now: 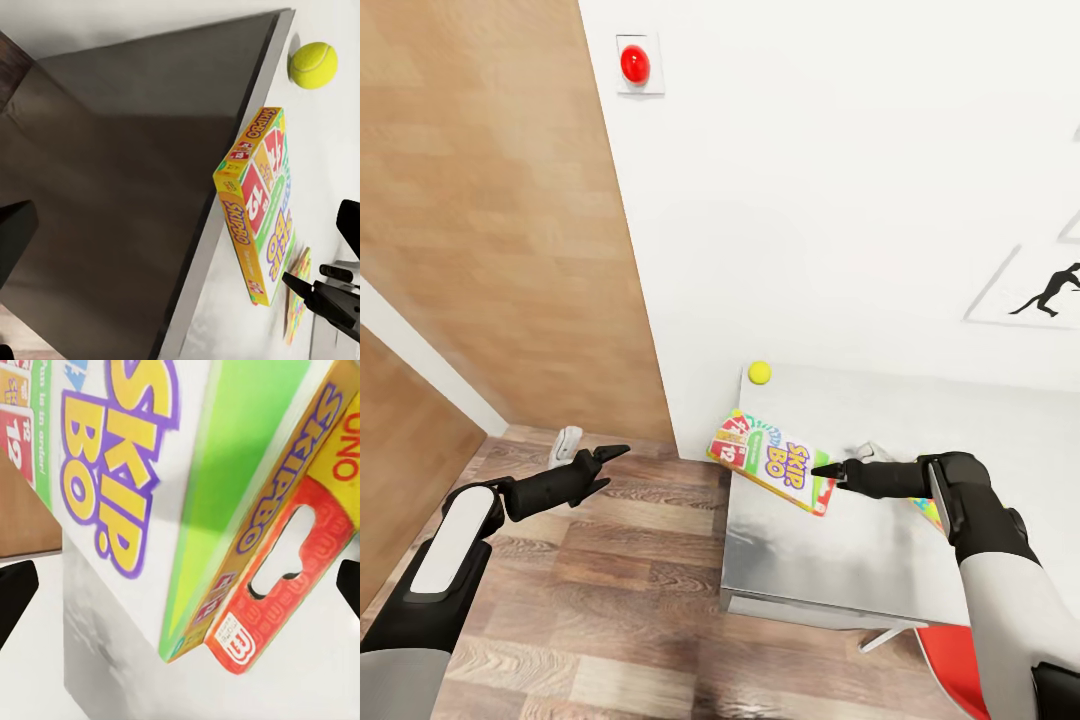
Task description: Put all the toys in the child's room - the three board games (two on the bed and one on the table), the two jigsaw puzzles on the table, and the tennis ball on the table - inside the toy box on the table in the child's room.
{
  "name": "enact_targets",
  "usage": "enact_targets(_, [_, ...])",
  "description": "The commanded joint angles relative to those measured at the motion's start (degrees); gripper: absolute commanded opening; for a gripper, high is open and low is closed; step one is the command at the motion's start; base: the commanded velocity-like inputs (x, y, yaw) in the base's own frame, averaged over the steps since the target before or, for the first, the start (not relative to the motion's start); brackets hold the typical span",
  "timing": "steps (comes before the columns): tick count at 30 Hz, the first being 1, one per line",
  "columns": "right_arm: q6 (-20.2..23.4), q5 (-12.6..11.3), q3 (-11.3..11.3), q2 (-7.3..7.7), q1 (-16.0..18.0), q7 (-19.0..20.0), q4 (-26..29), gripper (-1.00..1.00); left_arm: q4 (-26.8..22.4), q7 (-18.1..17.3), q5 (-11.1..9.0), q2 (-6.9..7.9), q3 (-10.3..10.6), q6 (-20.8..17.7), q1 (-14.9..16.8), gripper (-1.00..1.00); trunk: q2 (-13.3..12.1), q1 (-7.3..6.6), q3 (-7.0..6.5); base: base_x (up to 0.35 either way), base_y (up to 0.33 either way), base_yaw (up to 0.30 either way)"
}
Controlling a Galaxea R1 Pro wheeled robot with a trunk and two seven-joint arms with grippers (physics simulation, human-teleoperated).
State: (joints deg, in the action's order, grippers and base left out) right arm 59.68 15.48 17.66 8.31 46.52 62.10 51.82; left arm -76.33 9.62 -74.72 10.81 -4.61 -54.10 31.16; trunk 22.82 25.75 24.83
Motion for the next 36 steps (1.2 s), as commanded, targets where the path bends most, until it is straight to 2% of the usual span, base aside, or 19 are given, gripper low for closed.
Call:
enact_targets(1, [0.3, 0.6, 0.1, -0.03, 0.1, 0.6, 0.0, 1.0, 0.0, 0.6, -0.6, 0.0, 0.0, -0.2, 0.0, 1.0, 0.1, 0.03, 0.09, 0.0, 0.0, 0.001])
enact_targets(36, [0.3, 0.5, 0.3, 0.33, 0.1, 0.6, 0.3, 1.0, 0.0, 0.6, -0.6, -0.07, 0.1, -0.2, 0.0, 1.0, 0.1, 0.03, 0.09, 0.0, 0.0, 0.009])
